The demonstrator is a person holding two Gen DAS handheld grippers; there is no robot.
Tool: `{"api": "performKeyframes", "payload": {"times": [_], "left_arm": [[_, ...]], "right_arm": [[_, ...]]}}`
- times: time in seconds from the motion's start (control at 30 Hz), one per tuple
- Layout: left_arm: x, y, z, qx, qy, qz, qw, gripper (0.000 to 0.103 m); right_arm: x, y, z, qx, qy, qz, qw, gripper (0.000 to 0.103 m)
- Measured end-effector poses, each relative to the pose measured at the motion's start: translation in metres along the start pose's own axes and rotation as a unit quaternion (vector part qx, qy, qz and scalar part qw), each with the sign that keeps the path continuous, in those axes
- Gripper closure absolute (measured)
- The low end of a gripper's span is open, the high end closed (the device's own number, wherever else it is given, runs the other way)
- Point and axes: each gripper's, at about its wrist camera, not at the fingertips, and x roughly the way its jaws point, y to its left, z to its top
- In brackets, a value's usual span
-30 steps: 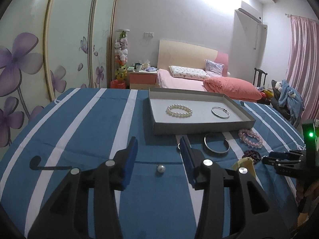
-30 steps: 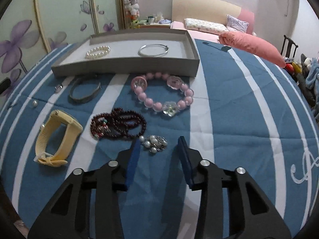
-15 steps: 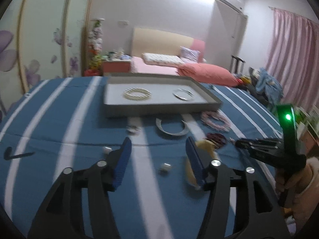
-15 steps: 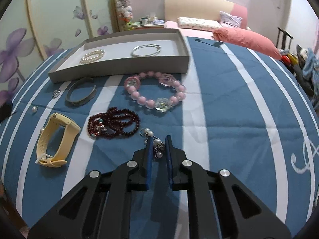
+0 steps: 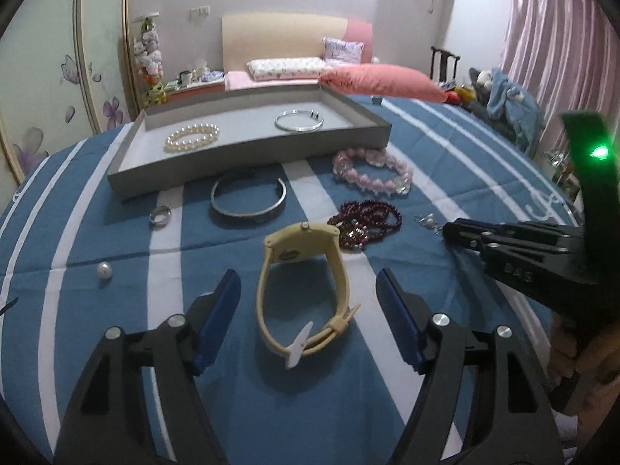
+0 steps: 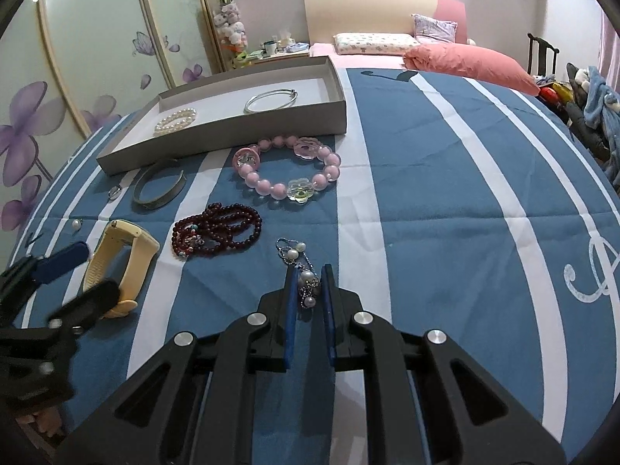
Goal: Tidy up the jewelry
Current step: 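Grasp the yellow watch by its band with the left tool, then carry the charm into the tray and open the right tool while the left tool carries the watch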
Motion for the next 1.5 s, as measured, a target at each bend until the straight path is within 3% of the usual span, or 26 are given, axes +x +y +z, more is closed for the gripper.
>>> {"api": "performKeyframes", "payload": {"times": [0.13,0.27,0.4,0.8,1.5], "left_arm": [[0.007,0.001,-0.001,-0.007,0.017,-0.003,0.9998,0.035],[0.009,0.003,0.001,-0.012,0.019,-0.004,0.9997,0.056],[0.007,0.006,0.001,-0.012,0.016,-0.013,0.9997,0.066],[-0.022,0.028,0.001,-0.041,-0.022,-0.022,0.9987,0.068],[-0.085,0.083,0.019,-0.097,-0.122,0.034,0.9872,0.068]], "right_arm": [[0.0,0.0,0.0,0.002,-0.001,0.003,1.0,0.09],[-0.003,0.0,0.001,0.004,-0.006,0.007,1.0,0.09],[-0.011,0.003,0.004,0.001,-0.024,0.014,1.0,0.09],[-0.044,0.018,0.024,-0.013,-0.098,0.035,0.995,0.09],[-0.091,0.032,0.052,-0.023,-0.193,0.055,0.979,0.09]]}}
